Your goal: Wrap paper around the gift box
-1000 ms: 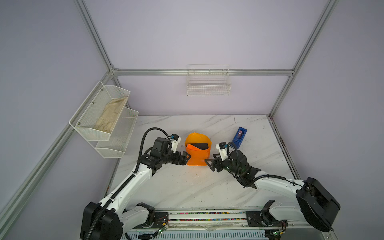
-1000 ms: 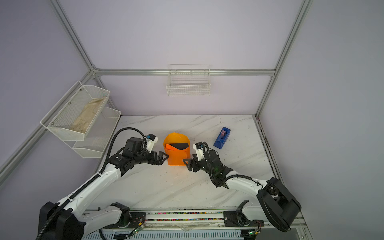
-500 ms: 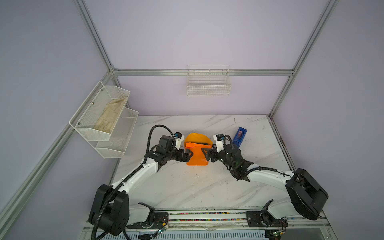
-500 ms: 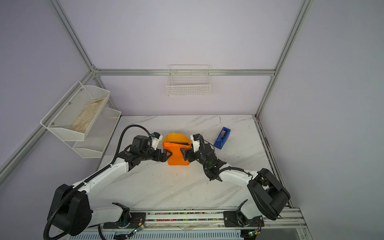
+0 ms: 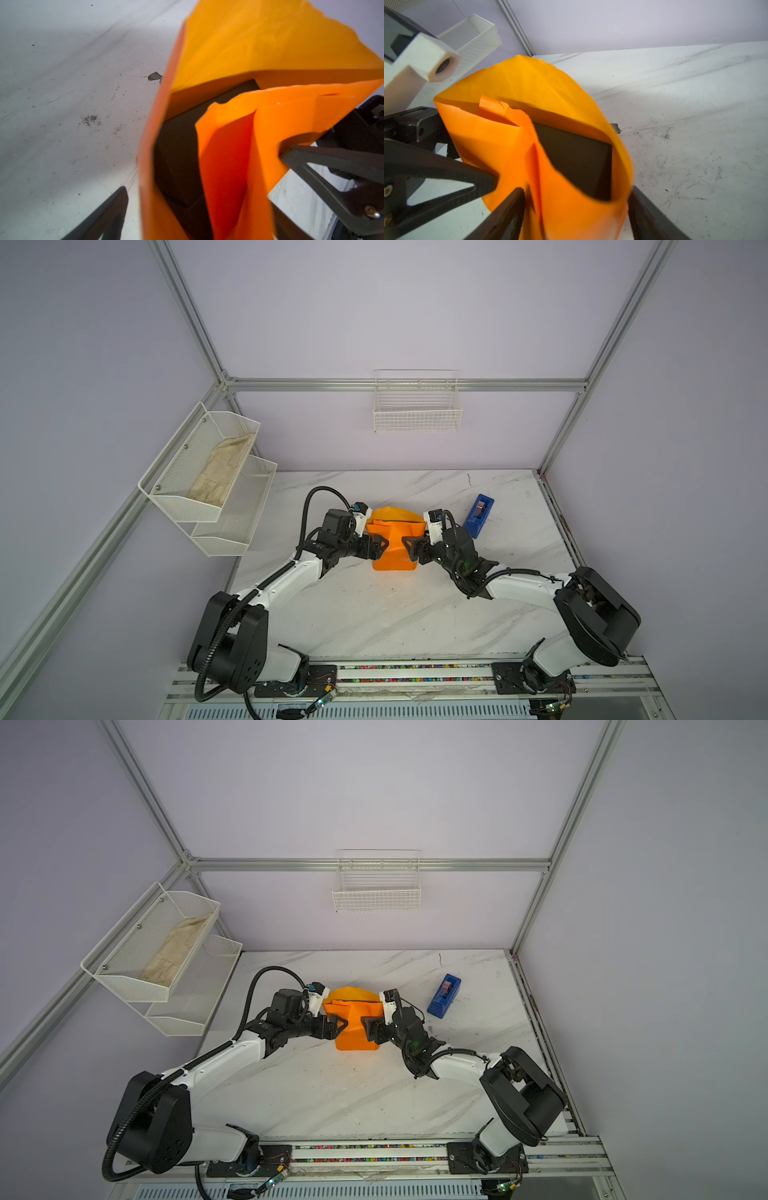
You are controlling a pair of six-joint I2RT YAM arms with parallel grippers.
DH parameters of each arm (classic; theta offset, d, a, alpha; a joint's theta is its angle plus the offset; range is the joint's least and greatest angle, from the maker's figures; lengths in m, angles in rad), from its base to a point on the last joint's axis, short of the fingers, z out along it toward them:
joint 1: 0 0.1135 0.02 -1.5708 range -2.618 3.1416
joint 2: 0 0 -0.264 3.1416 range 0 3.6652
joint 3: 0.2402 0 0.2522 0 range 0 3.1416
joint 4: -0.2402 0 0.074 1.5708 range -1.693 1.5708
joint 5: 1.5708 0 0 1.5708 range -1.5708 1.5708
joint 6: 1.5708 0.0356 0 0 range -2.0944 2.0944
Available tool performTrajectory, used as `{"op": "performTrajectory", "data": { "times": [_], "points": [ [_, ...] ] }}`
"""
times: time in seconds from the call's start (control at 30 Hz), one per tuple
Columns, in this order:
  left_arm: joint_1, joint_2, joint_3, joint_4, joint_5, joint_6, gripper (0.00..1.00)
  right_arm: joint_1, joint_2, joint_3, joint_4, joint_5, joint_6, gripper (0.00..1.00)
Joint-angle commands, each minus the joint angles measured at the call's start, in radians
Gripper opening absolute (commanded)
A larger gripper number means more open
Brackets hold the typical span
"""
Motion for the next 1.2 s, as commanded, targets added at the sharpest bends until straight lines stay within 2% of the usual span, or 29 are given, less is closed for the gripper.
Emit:
{"op": "performTrajectory", "data": {
  "times": [0.0,0.2,0.33,0.43,0.7,1.07,1.17],
  "points": [
    [-0.008,0.012,0.071,0.028,-0.043,-0.014,0.84,0.006,0.018,0.025,0.022,0.028,0.016,0.78],
    [-0.020,-0.007,0.080,0.055,-0.083,-0.008,0.84,0.013,0.038,0.054,0.000,0.065,0.027,0.74],
    [-0.027,0.007,0.096,0.059,-0.110,0.006,0.83,0.015,0.047,0.069,-0.019,0.079,0.038,0.66],
    [-0.032,0.049,0.104,0.061,-0.122,0.013,0.79,0.017,0.057,0.074,-0.041,0.081,0.045,0.58],
    [-0.087,0.083,0.121,0.061,-0.242,0.034,0.57,0.031,0.063,0.084,-0.094,0.101,0.055,0.34],
    [-0.143,0.107,0.113,0.043,-0.335,0.037,0.27,0.049,0.061,0.123,-0.176,0.155,0.067,0.02],
    [-0.162,0.109,0.106,0.033,-0.379,0.024,0.22,0.060,0.058,0.136,-0.189,0.170,0.082,0.01]
  ]
}}
